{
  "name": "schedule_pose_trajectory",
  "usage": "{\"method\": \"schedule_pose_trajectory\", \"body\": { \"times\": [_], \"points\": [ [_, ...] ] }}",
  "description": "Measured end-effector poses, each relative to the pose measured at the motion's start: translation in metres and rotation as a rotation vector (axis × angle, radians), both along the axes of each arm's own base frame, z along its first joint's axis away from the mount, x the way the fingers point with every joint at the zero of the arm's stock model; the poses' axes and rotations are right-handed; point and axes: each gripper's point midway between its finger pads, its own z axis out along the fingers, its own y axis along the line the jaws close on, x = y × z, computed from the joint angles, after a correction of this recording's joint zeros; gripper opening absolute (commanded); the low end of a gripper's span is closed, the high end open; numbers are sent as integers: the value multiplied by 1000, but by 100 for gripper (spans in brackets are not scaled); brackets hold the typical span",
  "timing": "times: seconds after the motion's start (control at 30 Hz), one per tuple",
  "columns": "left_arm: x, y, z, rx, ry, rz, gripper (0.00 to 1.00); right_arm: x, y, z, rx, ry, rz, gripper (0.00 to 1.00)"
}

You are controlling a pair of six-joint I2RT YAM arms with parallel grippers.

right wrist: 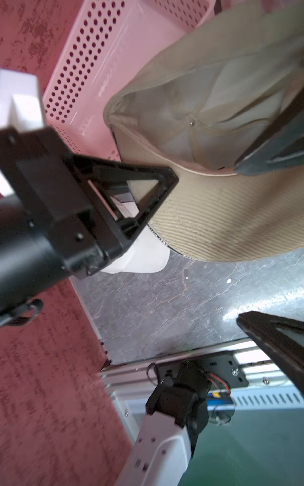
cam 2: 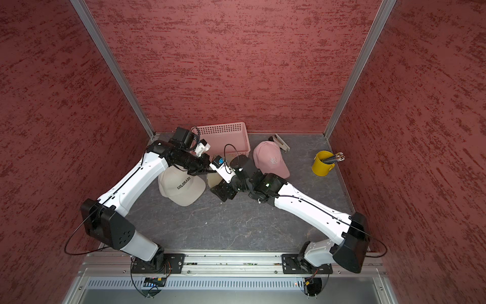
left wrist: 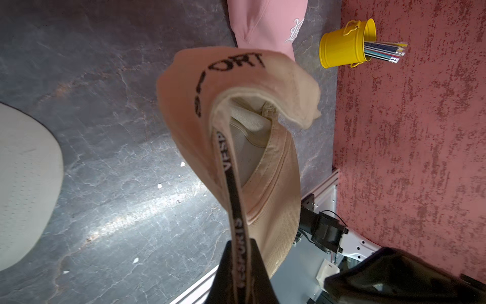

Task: Turn the baseball cap inside out
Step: Turn over the baseball cap.

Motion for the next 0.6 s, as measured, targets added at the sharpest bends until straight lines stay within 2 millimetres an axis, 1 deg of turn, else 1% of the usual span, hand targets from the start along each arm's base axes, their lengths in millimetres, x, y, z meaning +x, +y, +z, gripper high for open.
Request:
{"method": "schedule_pose_trajectory", "body": {
  "times": [0.13, 0.3, 0.37, 0.47, 0.57, 0.6],
  "points": [
    [-3, -6, 0, -45, 43, 10, 0, -3, 6, -7, -71, -116, -9, 79],
    [-4, -9, 6, -80, 53, 15, 0, -1, 9, -12, -127, -192, -28, 76],
    [-5, -9, 8, -87, 55, 17, 0, 2, 9, -15, -149, -212, -40, 73],
    [-6, -9, 11, -98, 56, 15, 0, 10, 7, -21, -184, -234, -72, 64],
    [-6, -10, 14, -104, 47, 15, 0, 17, 6, -28, -215, -250, -100, 60],
    [-6, -9, 14, -105, 46, 15, 0, 19, 6, -30, -222, -253, -108, 57]
  ]
}}
